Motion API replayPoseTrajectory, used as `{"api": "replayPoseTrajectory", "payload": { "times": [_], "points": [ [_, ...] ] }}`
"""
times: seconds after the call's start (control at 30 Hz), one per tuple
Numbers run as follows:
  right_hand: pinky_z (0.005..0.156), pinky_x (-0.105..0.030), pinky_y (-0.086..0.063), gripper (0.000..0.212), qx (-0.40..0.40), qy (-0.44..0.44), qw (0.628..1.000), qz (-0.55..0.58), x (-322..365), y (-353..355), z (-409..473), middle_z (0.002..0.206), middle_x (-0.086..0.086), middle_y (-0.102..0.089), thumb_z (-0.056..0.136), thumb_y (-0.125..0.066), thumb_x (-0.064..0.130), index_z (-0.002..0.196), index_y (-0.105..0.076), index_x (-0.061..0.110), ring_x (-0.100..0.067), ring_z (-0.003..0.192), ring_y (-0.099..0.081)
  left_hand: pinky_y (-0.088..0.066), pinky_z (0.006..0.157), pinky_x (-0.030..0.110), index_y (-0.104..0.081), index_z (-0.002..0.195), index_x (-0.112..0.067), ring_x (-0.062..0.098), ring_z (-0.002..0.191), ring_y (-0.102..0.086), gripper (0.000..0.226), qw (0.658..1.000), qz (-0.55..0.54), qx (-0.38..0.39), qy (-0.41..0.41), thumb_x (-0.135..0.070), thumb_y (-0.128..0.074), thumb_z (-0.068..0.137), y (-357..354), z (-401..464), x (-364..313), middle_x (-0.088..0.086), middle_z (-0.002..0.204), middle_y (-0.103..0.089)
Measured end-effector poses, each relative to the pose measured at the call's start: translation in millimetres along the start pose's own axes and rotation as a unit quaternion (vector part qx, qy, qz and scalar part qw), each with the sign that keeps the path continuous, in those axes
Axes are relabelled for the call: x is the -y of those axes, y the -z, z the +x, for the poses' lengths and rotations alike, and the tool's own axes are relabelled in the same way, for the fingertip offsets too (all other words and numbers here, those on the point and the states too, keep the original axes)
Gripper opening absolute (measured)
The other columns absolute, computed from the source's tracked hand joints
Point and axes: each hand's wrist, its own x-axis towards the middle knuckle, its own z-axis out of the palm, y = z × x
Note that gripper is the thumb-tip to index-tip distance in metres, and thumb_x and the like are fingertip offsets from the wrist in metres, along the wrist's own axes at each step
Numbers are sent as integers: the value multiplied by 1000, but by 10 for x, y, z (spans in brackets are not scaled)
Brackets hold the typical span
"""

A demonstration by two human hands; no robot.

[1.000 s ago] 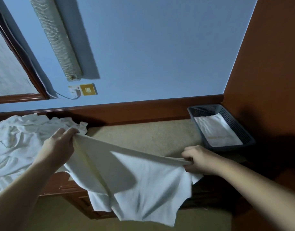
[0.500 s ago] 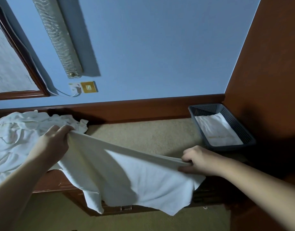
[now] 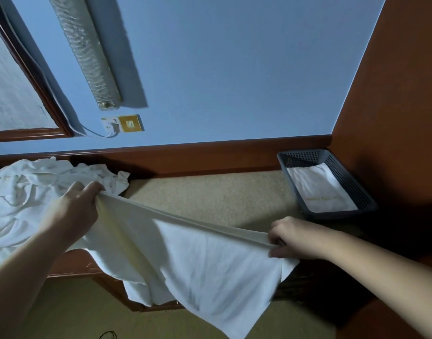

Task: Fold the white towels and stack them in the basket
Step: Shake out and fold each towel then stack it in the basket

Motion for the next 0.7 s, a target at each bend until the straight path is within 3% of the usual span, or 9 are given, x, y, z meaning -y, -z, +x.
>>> {"api": "replayPoseTrajectory", "payload": {
  "times": [0.1,0.23,0.33,0.4,0.47,0.53,0.63,0.7],
  "points": [
    [68,-40,-51,46,-58,14,998,7,-102,-75,58,76,11,-50,91,-69,51,65,-44,22,-8,71,-52,-44,65,44,-67,112,-19,43,79,-59,29,999,-1,42,33,0,-59,92,518,-178,-556,18,96,-61],
    [66,-39,-48,57,-88,-17,990,112,-132,-51,96,69,3,-59,86,-64,77,67,-56,24,-12,67,-59,-49,68,45,-65,114,-23,41,81,-60,29,996,16,56,63,-6,-58,92,403,-164,-468,12,96,-61],
    [75,-37,-55,34,-53,-24,980,188,-127,-28,104,81,11,-70,81,-71,74,89,-76,41,-7,79,-66,-49,66,45,-61,112,-32,38,80,-59,30,995,22,55,74,-11,-57,92,76,-97,-128,6,93,-59],
    [82,-43,-58,34,-24,-21,983,183,-111,-33,129,89,11,-71,81,-73,68,101,-76,41,-8,85,-68,-48,66,45,-58,110,-36,38,80,-60,30,996,13,47,81,-12,-57,91,-36,-57,6,4,91,-58],
    [80,-45,-58,30,-9,-28,989,147,-116,-22,158,87,11,-69,80,-75,63,95,-74,37,-8,83,-67,-48,66,45,-58,109,-36,38,80,-61,29,996,0,49,77,-12,-57,92,26,-72,-69,3,89,-58],
    [73,-39,-57,32,-14,-35,992,122,-129,21,175,79,10,-67,81,-78,62,78,-68,31,-7,75,-64,-47,68,45,-62,109,-29,38,81,-60,26,995,-13,57,77,-10,-57,94,252,-109,-316,6,90,-60],
    [56,-33,-40,50,-54,-28,991,120,-182,46,191,60,6,-53,83,-73,59,60,-49,22,-10,58,-52,-48,74,48,-65,112,-19,43,86,-62,24,995,-28,63,66,-5,-55,96,452,-124,-561,14,94,-64],
    [55,-35,-29,55,-72,-18,989,126,-203,61,197,56,2,-38,81,-66,58,57,-38,17,-11,52,-36,-47,74,48,-66,113,-16,44,86,-61,25,996,-40,51,61,-2,-55,96,480,-117,-599,18,95,-63]
  ]
}}
